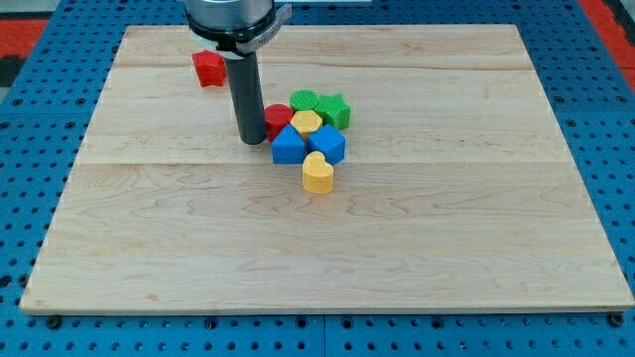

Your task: Push the heart and the blue cube to the green circle

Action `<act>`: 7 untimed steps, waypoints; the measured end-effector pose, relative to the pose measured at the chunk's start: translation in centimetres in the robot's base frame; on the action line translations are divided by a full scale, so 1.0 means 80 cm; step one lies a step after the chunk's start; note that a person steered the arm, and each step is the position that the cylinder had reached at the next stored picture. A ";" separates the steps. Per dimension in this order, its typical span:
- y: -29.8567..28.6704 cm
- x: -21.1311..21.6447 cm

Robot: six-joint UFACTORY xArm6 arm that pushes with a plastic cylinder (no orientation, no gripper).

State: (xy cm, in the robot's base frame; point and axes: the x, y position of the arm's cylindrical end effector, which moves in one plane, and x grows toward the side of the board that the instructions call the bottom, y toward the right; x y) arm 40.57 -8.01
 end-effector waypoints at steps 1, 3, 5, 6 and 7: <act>-0.001 0.000; -0.034 0.123; -0.013 0.119; 0.042 0.189; 0.045 0.159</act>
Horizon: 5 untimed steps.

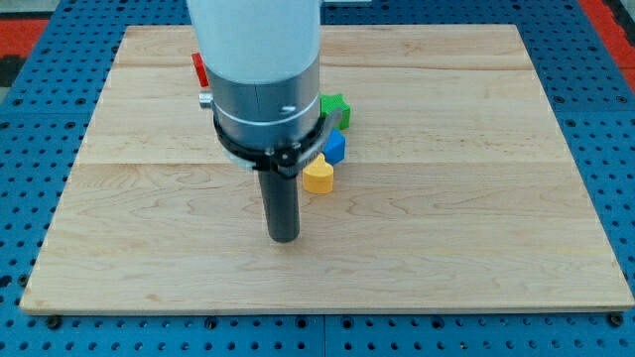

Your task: Push the heart and the blue cube to the green circle

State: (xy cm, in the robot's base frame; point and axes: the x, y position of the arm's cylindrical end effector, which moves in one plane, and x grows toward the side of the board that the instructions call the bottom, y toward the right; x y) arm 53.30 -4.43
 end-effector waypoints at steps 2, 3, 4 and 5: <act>0.010 -0.037; 0.055 -0.047; 0.073 -0.051; 0.051 -0.058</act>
State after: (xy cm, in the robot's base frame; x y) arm 48.62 -0.35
